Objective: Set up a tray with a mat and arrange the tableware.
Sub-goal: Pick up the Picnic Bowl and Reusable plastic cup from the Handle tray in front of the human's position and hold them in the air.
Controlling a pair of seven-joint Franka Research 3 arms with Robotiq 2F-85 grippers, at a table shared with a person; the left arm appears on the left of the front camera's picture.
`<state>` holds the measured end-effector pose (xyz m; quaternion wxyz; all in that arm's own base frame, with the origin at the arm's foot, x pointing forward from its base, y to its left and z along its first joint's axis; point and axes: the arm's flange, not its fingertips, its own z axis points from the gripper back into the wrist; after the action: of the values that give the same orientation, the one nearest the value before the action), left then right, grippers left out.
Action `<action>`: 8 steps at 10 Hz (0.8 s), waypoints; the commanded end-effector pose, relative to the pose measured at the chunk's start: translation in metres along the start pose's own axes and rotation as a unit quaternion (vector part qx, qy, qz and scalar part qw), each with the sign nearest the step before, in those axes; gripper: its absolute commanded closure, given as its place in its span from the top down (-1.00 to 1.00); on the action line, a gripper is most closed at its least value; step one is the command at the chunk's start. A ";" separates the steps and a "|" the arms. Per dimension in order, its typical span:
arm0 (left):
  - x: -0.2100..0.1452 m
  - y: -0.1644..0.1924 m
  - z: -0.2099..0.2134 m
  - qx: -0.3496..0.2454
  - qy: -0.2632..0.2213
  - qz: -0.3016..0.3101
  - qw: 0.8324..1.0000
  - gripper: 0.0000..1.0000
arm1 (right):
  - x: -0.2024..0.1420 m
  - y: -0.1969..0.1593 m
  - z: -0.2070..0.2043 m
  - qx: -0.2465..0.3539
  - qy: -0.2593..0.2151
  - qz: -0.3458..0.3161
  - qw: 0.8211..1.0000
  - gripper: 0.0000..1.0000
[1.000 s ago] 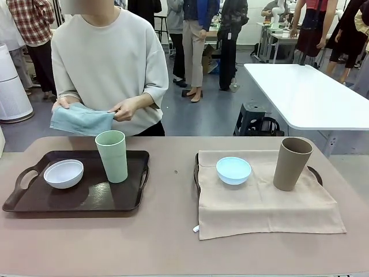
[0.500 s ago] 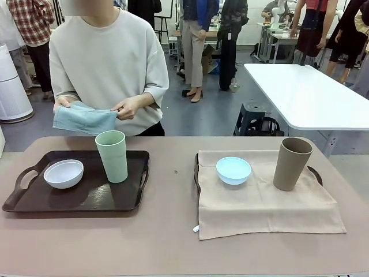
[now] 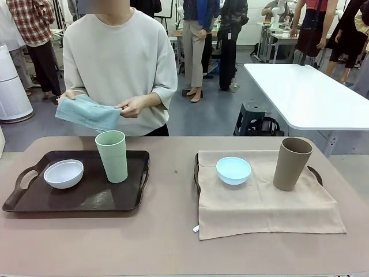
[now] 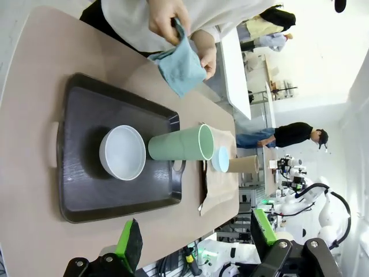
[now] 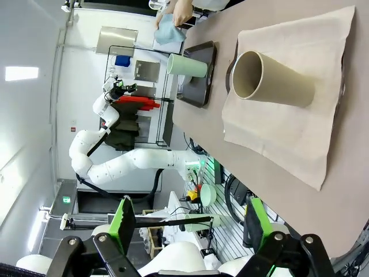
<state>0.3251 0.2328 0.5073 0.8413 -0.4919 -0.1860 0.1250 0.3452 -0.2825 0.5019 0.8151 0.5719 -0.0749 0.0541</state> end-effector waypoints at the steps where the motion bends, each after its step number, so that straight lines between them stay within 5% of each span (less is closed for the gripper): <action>1: -0.001 0.001 0.001 -0.007 -0.001 -0.001 1.000 1.00 | 0.000 0.000 0.000 0.001 0.000 0.000 1.000 1.00; 8: -0.001 0.001 0.001 -0.007 -0.001 -0.001 1.000 1.00 | 0.000 0.000 0.000 0.001 0.000 0.000 1.000 1.00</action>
<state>0.3252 0.2328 0.5069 0.8413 -0.4920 -0.1856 0.1251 0.3460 -0.2814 0.5019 0.8151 0.5719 -0.0740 0.0553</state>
